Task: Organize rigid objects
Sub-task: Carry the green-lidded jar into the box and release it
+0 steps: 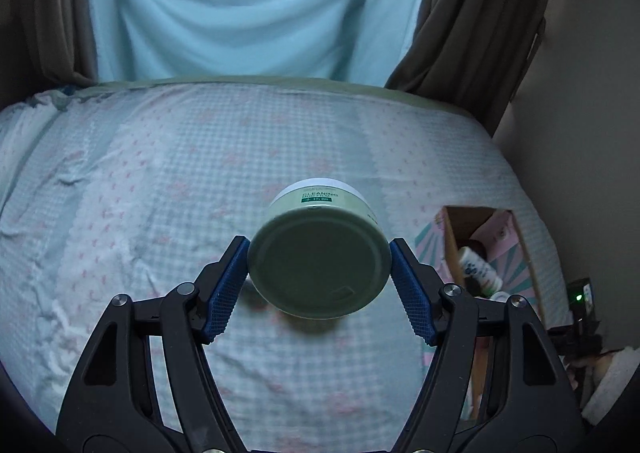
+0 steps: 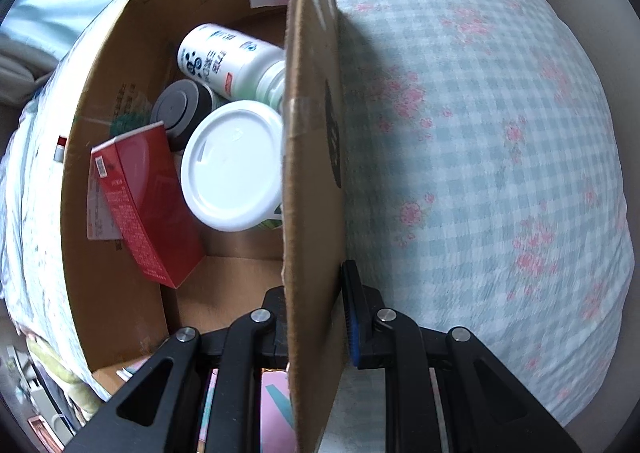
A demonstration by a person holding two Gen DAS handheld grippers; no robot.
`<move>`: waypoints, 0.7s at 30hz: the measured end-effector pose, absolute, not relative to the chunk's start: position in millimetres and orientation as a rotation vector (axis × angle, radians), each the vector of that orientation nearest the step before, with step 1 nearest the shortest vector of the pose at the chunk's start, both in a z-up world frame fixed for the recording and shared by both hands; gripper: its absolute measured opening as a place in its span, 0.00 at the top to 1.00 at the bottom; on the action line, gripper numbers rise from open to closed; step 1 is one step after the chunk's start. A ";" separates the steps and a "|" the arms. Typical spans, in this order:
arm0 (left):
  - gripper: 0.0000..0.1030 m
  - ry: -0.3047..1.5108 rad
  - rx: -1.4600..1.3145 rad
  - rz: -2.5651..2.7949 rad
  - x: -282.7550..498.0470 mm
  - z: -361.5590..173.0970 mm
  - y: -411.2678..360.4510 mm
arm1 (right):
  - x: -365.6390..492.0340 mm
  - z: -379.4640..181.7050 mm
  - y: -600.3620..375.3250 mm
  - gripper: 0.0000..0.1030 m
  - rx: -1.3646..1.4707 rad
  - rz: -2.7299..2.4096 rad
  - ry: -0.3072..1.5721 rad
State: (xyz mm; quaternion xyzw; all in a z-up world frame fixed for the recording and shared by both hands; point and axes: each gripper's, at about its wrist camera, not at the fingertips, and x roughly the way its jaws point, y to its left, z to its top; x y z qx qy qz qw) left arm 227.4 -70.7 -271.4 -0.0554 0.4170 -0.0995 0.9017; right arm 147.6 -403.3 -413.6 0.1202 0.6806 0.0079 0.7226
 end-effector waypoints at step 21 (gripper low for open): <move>0.34 0.949 -0.055 -0.487 260.6 -301.5 -323.0 | 151.7 -422.7 -402.3 0.83 0.253 0.070 1.508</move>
